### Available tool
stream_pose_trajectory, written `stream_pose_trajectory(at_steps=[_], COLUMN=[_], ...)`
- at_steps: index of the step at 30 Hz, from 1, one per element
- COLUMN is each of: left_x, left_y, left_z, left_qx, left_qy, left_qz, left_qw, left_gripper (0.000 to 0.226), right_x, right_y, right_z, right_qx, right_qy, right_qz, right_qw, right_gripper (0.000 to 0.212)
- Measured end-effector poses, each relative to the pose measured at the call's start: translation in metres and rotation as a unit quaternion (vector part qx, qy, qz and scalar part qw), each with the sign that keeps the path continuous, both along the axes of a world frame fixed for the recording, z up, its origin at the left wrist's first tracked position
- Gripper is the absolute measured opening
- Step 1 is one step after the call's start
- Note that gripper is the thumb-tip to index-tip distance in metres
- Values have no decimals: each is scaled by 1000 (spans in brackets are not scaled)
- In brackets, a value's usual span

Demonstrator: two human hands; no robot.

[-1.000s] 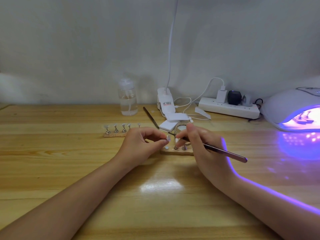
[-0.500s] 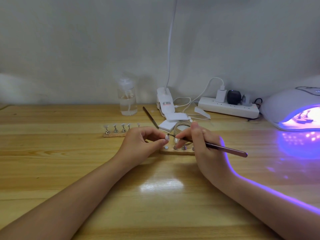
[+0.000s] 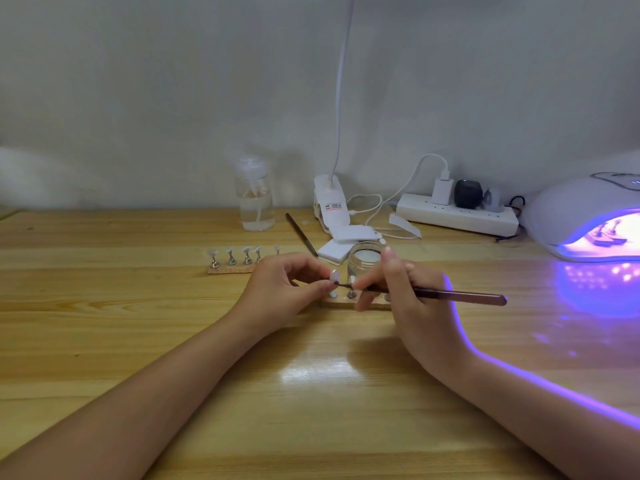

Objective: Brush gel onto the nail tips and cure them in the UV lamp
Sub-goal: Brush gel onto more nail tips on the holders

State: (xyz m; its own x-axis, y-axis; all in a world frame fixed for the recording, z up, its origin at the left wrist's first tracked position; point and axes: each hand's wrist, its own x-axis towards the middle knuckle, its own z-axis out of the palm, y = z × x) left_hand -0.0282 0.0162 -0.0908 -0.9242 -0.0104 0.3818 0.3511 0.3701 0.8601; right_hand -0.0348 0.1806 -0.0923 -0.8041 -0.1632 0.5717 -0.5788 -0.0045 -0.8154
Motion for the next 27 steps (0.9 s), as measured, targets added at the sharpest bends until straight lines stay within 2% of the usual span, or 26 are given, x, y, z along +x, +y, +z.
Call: stream_pose_trajectory(at_steps=[12,19,27], left_x=[1,1,1], left_y=[0,0,1], left_z=[1,1,2], left_qx=[-2,1,-5], left_qy=[10,9,1], left_qz=[-7,-9,15], left_qw=[1000,1000,1000], left_gripper=[24,16,19], right_x=[-1,-1,-1], right_y=[-1,-2,0], right_z=[-1,1,-1], right_qx=[2,-1,-3], right_qy=[0,26,5], right_qz=[8,-16,1], right_qw=[1000,1000,1000], right_gripper=[42,38,41])
